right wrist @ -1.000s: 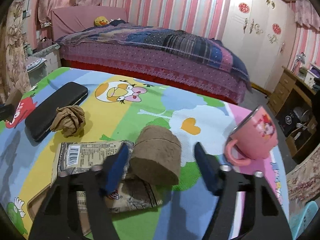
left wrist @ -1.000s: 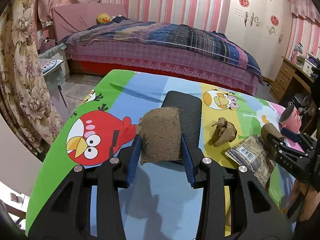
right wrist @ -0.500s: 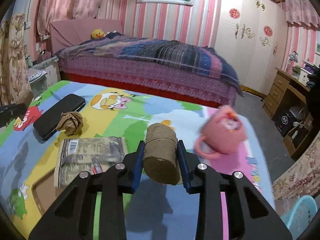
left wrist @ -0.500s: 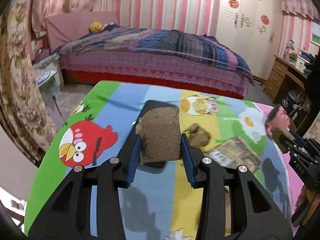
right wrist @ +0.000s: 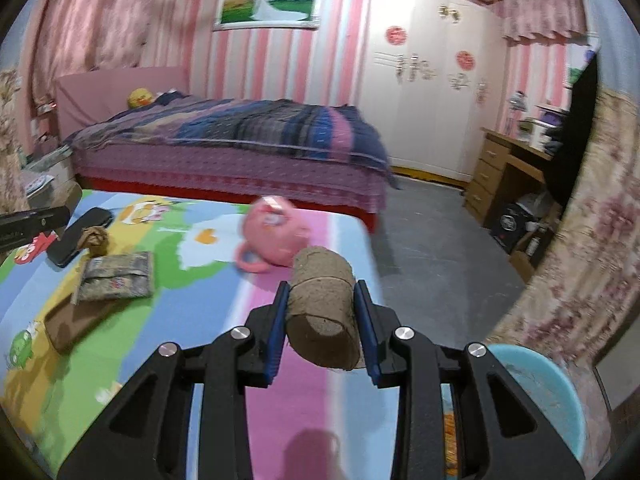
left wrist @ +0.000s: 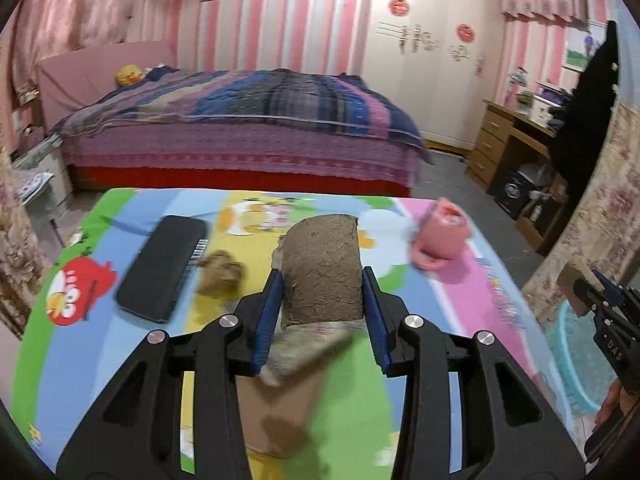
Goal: Collect trash
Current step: 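Carry the cardboard piece and tube to the basket with both tools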
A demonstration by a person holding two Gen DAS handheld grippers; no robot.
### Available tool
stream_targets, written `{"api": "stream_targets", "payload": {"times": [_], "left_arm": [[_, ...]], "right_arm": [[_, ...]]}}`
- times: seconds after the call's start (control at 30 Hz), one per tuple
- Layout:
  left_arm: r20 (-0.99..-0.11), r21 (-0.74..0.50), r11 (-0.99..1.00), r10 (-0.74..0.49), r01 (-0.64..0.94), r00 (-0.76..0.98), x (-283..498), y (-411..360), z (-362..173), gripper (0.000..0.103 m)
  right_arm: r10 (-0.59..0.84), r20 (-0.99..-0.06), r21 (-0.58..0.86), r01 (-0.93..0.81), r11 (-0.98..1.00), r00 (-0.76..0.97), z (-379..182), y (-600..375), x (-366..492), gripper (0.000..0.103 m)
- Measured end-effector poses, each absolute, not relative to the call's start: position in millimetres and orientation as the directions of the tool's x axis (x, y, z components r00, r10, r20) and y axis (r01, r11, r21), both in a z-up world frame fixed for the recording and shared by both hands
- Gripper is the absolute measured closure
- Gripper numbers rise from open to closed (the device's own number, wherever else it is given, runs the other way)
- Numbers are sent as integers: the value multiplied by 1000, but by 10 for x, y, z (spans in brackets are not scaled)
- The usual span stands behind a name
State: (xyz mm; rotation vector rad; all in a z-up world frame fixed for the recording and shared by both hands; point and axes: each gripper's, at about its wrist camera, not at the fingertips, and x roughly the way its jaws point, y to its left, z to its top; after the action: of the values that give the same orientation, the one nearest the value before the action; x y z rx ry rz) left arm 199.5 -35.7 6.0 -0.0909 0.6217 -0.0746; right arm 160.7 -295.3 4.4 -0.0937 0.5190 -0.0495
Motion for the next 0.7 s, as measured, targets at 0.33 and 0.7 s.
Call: {"api": "stream_targets", "payload": {"times": [0.33, 0.7], "left_arm": [[-574, -66, 974, -213, 215, 790, 1755, -1370, -2, 64], [-582, -106, 899, -403, 426, 706, 1603, -2285, -93, 64]], "right_arm": [[-210, -489, -71, 201, 977, 847, 7, -3988, 1033, 70], [-288, -512, -34, 316, 948, 809, -150, -4701, 696, 70]]}}
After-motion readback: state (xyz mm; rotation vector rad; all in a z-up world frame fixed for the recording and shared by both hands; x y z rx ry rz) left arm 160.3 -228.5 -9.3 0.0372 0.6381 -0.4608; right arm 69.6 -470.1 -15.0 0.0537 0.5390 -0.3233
